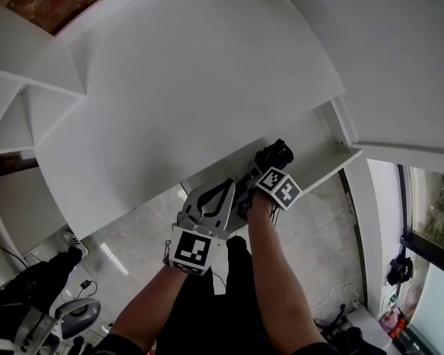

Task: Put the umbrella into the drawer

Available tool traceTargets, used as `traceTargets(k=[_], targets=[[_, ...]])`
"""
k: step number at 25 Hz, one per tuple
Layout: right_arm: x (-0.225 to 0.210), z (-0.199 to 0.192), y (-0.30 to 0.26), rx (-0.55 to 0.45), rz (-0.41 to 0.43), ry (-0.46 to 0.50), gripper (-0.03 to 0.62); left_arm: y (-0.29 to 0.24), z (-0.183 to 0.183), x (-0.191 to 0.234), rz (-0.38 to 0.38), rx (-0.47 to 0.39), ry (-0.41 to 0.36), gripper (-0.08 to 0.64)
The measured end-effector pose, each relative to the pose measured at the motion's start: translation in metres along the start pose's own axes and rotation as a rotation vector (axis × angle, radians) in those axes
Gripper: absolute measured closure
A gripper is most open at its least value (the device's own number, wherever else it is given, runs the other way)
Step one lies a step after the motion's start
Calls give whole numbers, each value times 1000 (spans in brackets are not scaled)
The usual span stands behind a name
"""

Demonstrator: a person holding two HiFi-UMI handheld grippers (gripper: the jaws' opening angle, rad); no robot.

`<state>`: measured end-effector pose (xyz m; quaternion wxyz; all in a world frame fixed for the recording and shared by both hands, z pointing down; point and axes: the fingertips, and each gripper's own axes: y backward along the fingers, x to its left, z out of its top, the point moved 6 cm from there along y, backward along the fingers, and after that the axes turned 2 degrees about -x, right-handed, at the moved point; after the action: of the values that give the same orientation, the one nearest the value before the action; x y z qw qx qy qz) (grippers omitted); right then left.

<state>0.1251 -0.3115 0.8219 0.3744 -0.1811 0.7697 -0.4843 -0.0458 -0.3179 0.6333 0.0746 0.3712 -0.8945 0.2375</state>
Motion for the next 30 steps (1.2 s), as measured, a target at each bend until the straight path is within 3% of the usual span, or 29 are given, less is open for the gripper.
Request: traceTargets(k=[9, 25, 27, 30], targets=[[-9, -4, -19, 27, -103, 26, 345, 4, -1, 13, 21, 13, 9, 554], [9, 10, 29, 11, -46, 59, 337, 14, 9, -7, 32, 24, 6, 554], [10, 14, 39, 1, -25, 76, 358, 18, 13, -11, 40, 30, 5, 554], [18, 20, 58, -21, 16, 148, 446, 25, 18, -13, 59, 24, -7, 554]])
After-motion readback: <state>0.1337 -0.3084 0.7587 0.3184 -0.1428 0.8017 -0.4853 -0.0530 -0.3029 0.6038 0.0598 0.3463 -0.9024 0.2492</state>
